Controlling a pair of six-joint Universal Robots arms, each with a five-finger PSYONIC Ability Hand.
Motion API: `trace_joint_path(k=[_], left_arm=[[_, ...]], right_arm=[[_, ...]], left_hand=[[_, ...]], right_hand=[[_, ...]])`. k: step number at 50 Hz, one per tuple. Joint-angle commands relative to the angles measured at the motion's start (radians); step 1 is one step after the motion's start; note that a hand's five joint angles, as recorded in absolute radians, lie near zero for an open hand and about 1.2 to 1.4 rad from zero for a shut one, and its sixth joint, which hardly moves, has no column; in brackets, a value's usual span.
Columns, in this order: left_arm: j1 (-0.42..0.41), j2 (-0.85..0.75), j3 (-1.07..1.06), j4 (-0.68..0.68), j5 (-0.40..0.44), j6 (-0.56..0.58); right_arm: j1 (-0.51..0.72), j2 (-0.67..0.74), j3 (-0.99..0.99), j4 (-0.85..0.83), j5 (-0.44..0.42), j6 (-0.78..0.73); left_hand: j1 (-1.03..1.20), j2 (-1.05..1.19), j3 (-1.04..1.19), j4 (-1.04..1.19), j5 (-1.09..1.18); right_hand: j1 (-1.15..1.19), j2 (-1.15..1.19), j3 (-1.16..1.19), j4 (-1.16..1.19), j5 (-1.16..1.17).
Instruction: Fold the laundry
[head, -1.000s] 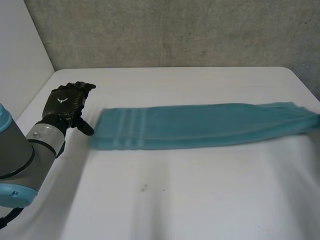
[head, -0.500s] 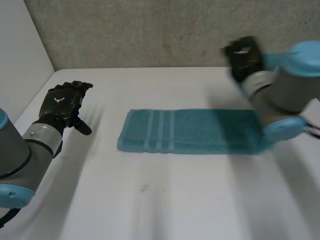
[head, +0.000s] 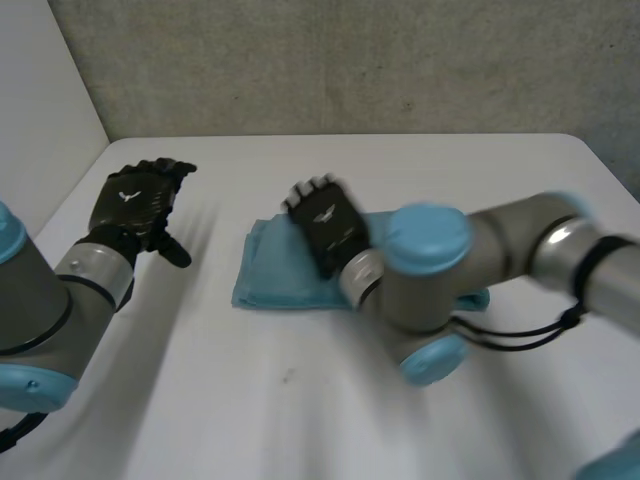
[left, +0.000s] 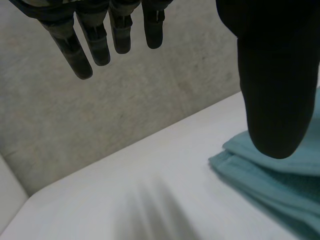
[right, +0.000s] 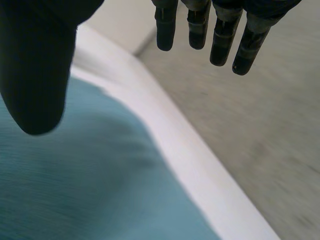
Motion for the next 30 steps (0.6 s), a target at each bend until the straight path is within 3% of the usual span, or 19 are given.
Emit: trace_joint_path(k=[1, 10, 21, 29, 30], left_arm=[[-0.136, -0.086, 0.131, -0.008, -0.001, -0.001], [-0.275, -0.259, 0.317, -0.037, -0.001, 0.005], [-0.348, -0.391, 0.406, -0.080, -0.019, 0.124], [-0.351, -0.348, 0.387, -0.081, -0.048, 0.127], [-0.351, -0.348, 0.386, -0.081, -0.049, 0.127]], right_arm=[[-0.195, -0.269, 0.204, 0.041, 0.020, 0.247], [-0.381, -0.335, 0.385, 0.124, -0.052, 0.315], [-0.514, -0.318, 0.532, 0.095, -0.155, 0.307], [-0.523, -0.248, 0.555, -0.012, -0.172, 0.312], [-0.529, -0.237, 0.555, -0.028, -0.179, 0.310]], left_hand=[[-0.024, -0.030, -0.042, -0.032, -0.047], [-0.015, -0.021, -0.033, -0.023, -0.038], [-0.021, -0.027, -0.039, -0.029, -0.044], [-0.021, -0.027, -0.039, -0.029, -0.044], [-0.021, -0.027, -0.039, -0.029, -0.044]], right_hand=[[-0.036, -0.049, -0.044, -0.060, -0.064], [-0.036, -0.049, -0.044, -0.060, -0.064], [0.092, 0.079, 0.084, 0.068, 0.064], [0.517, 0.504, 0.510, 0.494, 0.489], [0.703, 0.690, 0.696, 0.680, 0.675]])
